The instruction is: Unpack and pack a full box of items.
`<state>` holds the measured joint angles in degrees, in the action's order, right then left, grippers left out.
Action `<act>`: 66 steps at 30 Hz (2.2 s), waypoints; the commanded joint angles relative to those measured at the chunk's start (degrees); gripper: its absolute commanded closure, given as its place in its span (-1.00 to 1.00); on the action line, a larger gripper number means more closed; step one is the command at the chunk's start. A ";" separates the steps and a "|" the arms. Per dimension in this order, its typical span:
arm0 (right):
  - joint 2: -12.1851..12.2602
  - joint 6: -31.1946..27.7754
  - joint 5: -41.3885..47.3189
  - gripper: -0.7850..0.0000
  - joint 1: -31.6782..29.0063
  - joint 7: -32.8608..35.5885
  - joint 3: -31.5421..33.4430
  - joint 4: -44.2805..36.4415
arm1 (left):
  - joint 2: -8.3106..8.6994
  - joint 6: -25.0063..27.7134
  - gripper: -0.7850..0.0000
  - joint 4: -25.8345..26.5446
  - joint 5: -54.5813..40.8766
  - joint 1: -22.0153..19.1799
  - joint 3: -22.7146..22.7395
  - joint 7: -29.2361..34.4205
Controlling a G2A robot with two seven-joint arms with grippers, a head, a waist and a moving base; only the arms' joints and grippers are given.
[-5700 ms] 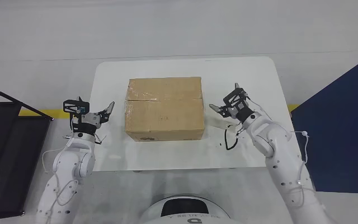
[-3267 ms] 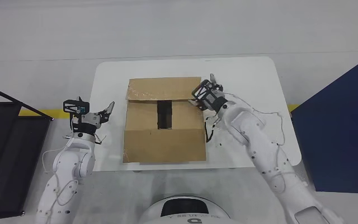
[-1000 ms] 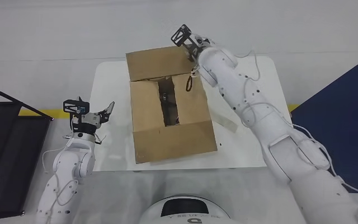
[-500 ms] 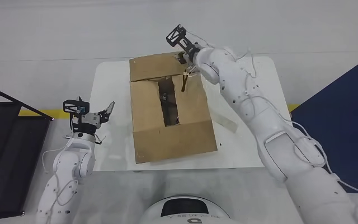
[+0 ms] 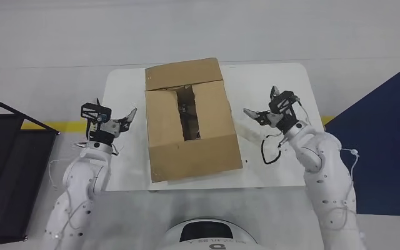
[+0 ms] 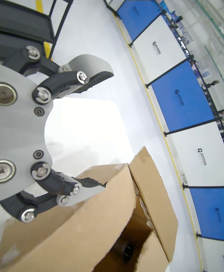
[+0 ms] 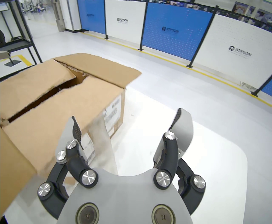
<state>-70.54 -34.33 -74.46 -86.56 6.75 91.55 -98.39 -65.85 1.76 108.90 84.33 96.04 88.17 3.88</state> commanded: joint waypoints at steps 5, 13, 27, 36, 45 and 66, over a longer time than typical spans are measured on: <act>0.11 2.54 -0.01 -1.00 -2.87 -2.22 0.46 4.33 | 0.00 3.35 -1.00 4.85 9.28 -3.53 -4.64 7.75; -0.42 4.39 -2.90 -1.00 1.62 -1.90 -6.79 9.15 | -0.87 11.81 -1.00 0.72 15.65 -14.05 -15.35 23.56; 0.53 -7.46 -1.32 -1.00 0.35 -3.73 -9.05 7.27 | -4.76 13.56 -1.00 -11.83 11.45 -27.43 -31.27 32.41; 1.71 -17.13 -1.42 -1.00 -1.85 -9.41 -8.07 6.35 | -6.79 7.56 -1.00 -11.81 6.85 -31.27 -34.25 28.28; 3.14 -20.29 -2.78 -1.00 -5.37 -19.43 -2.11 8.59 | -8.72 4.63 -1.00 -9.83 6.91 -33.10 -39.79 22.00; 5.02 -13.98 -0.62 -1.00 -20.01 -52.61 15.88 19.43 | -14.80 -0.54 -1.00 -19.01 8.98 -41.13 -50.03 22.00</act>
<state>-65.50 -48.82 -75.29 -106.21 -44.86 107.10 -78.80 -80.81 1.95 89.12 93.04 54.64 36.88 26.50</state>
